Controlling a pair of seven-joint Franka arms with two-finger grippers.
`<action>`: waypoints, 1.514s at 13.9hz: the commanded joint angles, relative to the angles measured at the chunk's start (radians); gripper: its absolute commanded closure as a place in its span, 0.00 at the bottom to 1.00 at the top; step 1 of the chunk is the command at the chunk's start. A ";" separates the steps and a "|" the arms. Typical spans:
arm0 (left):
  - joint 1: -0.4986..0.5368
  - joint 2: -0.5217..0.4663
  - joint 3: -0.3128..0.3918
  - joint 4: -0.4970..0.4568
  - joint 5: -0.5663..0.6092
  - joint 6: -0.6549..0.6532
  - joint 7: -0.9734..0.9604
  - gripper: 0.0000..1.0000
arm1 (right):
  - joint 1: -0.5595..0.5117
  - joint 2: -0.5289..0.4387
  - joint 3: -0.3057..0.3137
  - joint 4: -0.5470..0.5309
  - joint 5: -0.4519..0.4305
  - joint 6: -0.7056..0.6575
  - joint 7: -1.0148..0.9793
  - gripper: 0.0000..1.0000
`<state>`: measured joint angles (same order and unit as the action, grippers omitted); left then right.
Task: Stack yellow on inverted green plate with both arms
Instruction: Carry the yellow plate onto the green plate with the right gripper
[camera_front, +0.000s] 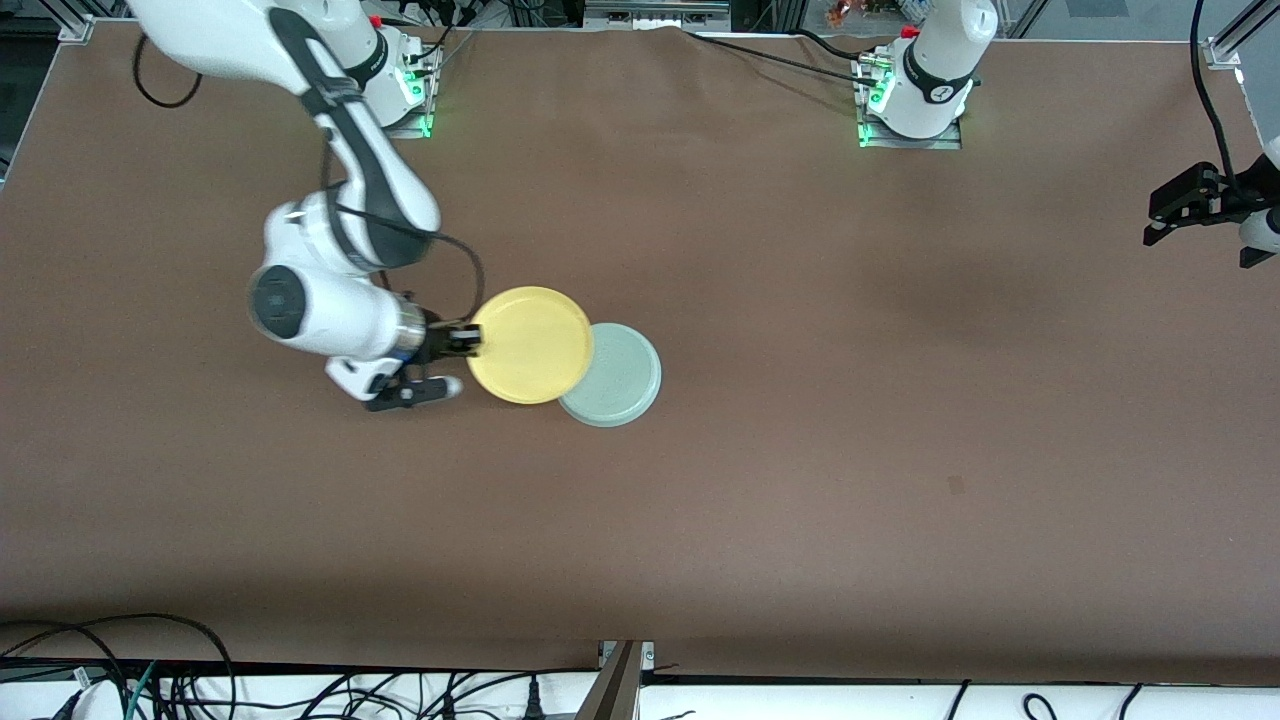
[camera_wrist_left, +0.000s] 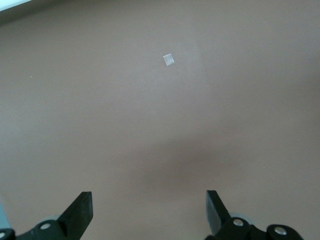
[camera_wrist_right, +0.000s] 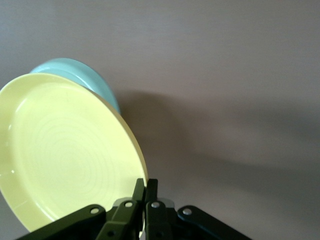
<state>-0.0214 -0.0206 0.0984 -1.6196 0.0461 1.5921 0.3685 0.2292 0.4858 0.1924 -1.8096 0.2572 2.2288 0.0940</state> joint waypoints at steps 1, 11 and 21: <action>0.008 -0.018 -0.032 -0.014 0.029 -0.004 0.001 0.00 | 0.071 0.078 -0.005 0.013 0.017 0.122 0.033 1.00; 0.011 0.007 -0.026 0.006 0.015 -0.007 -0.065 0.00 | 0.110 0.143 -0.002 0.021 0.063 0.241 0.018 1.00; 0.021 0.016 -0.026 0.027 0.011 -0.046 -0.088 0.00 | 0.104 0.027 -0.037 0.068 0.083 0.169 0.021 0.00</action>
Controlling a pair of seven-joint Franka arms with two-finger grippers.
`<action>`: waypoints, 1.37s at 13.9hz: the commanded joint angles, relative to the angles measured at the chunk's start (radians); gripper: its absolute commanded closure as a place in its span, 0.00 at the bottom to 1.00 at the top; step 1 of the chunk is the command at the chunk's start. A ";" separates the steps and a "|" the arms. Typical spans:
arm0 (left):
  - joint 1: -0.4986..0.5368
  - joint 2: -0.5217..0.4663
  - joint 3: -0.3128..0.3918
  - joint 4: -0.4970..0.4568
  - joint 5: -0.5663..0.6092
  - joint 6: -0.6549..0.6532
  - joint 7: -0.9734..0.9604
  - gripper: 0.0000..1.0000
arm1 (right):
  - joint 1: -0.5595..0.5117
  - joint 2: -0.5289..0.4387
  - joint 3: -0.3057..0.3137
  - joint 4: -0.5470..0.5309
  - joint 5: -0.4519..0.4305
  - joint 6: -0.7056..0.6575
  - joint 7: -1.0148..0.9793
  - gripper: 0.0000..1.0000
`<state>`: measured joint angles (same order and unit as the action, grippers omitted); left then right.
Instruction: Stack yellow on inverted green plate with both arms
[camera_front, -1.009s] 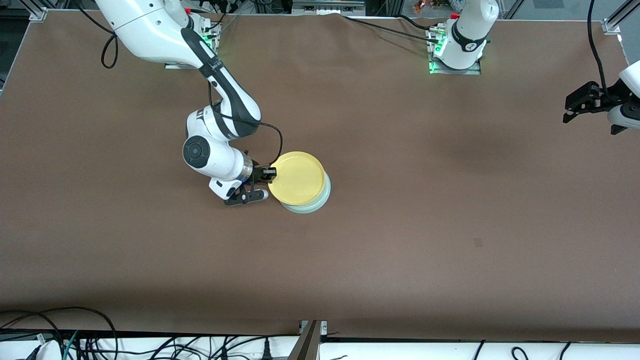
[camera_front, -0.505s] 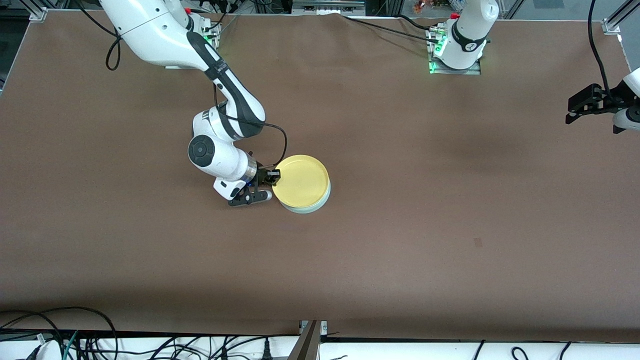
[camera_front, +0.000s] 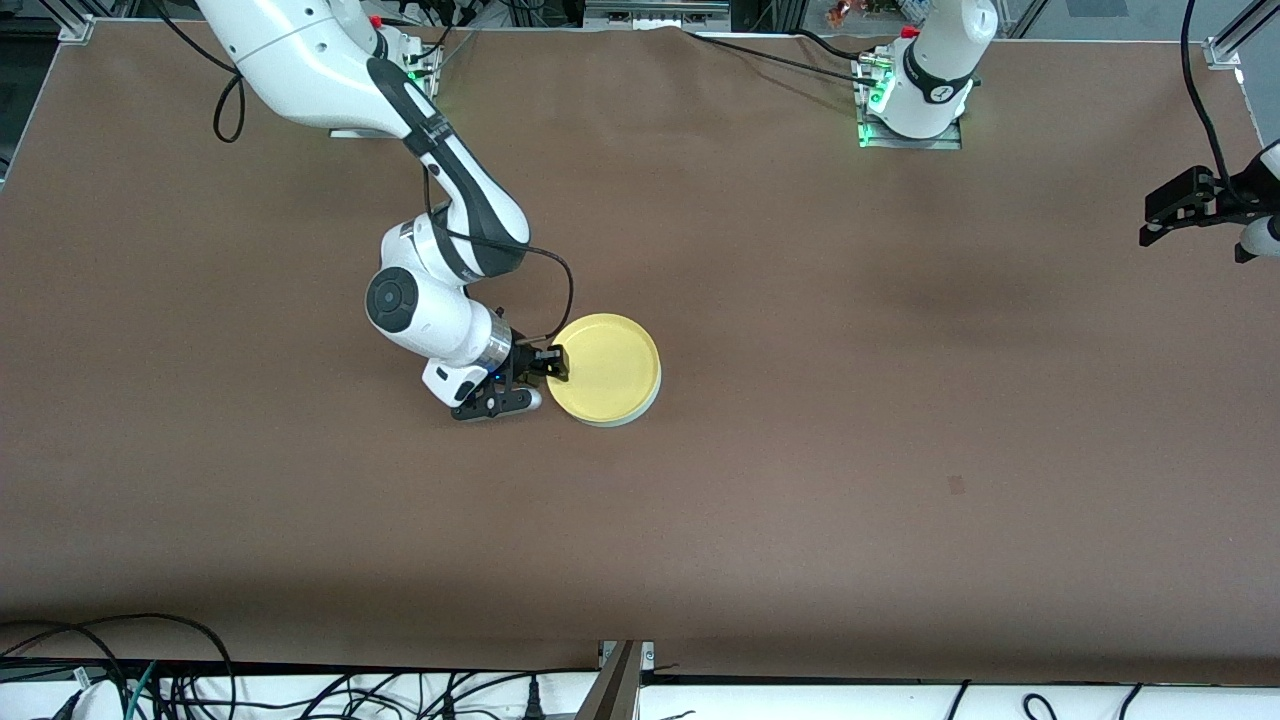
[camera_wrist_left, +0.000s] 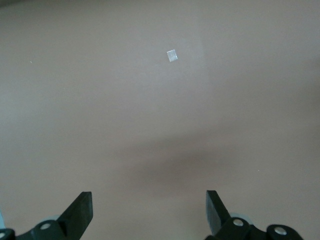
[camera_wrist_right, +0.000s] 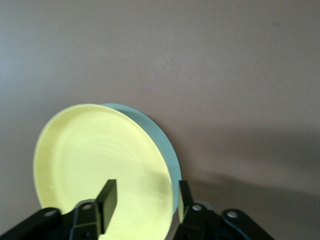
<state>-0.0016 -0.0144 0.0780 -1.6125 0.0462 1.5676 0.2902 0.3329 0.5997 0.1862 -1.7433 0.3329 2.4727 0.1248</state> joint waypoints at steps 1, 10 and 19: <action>0.002 0.011 -0.006 0.023 0.011 -0.020 -0.008 0.00 | 0.000 -0.150 -0.074 0.002 -0.003 -0.160 -0.010 0.00; 0.002 0.014 -0.006 0.031 0.011 -0.023 -0.008 0.00 | -0.021 -0.437 -0.295 0.154 -0.308 -0.879 -0.048 0.00; 0.002 0.014 -0.006 0.028 0.011 -0.052 -0.008 0.00 | -0.268 -0.610 -0.260 0.130 -0.342 -0.940 -0.185 0.00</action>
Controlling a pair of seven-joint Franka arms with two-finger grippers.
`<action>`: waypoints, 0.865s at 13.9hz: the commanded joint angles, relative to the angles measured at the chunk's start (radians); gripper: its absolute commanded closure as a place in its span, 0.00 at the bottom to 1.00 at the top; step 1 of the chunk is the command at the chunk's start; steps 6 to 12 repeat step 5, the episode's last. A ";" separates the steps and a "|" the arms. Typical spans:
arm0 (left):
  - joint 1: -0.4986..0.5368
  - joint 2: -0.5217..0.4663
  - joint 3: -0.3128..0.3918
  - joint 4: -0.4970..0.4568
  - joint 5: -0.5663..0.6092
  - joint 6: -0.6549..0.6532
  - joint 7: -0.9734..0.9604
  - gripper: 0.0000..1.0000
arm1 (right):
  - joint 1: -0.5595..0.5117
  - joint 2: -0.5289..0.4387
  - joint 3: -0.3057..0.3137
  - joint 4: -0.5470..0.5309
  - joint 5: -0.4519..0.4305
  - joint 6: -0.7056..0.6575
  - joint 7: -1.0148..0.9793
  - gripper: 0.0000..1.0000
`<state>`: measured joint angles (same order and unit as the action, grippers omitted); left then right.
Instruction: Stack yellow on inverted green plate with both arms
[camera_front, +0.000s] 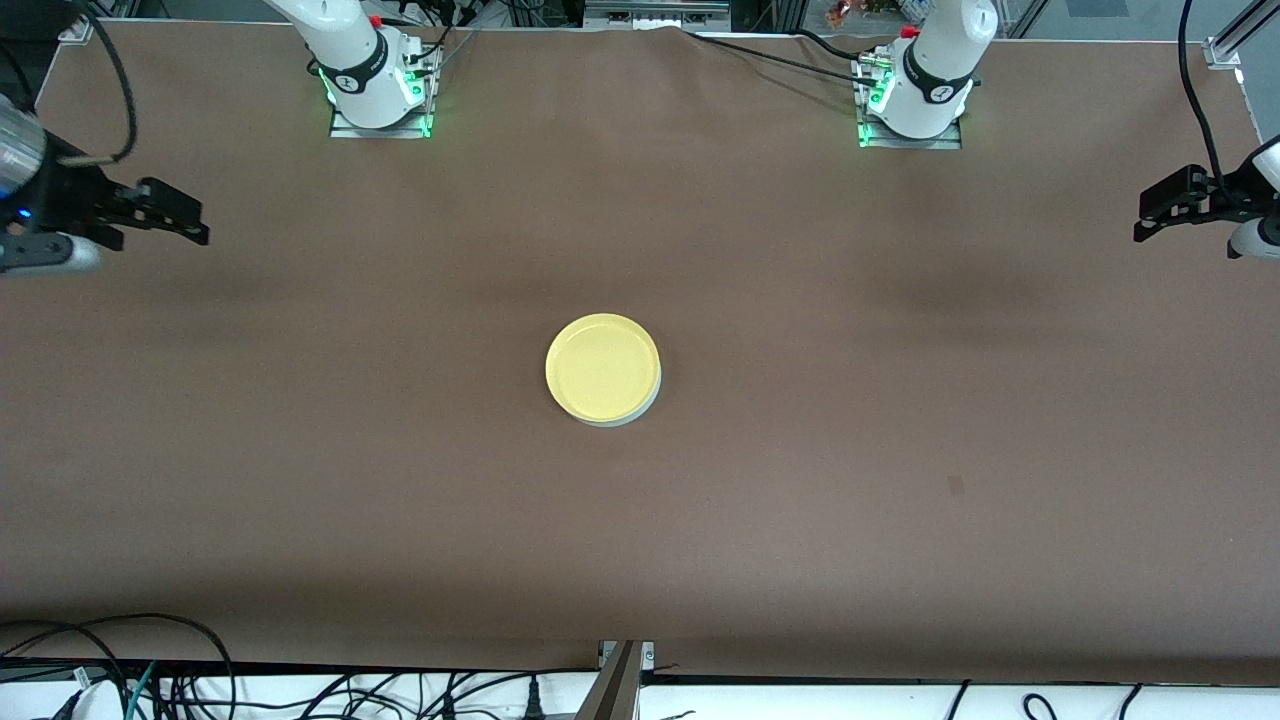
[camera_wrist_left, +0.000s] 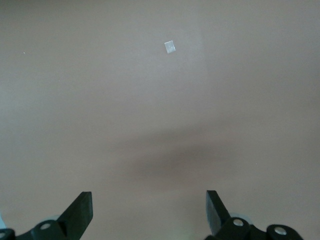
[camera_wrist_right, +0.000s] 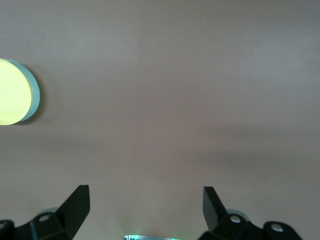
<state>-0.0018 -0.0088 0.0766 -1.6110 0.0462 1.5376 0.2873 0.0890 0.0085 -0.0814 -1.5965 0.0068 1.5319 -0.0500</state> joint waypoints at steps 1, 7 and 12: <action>0.002 0.009 -0.006 0.028 0.011 -0.022 -0.005 0.00 | -0.034 -0.022 0.011 -0.023 -0.013 -0.007 -0.008 0.00; 0.002 0.012 -0.008 0.028 0.009 -0.004 -0.005 0.00 | -0.037 -0.022 0.011 -0.025 -0.014 -0.009 -0.004 0.00; 0.002 0.012 -0.008 0.028 0.009 -0.004 -0.005 0.00 | -0.037 -0.022 0.011 -0.025 -0.014 -0.009 -0.004 0.00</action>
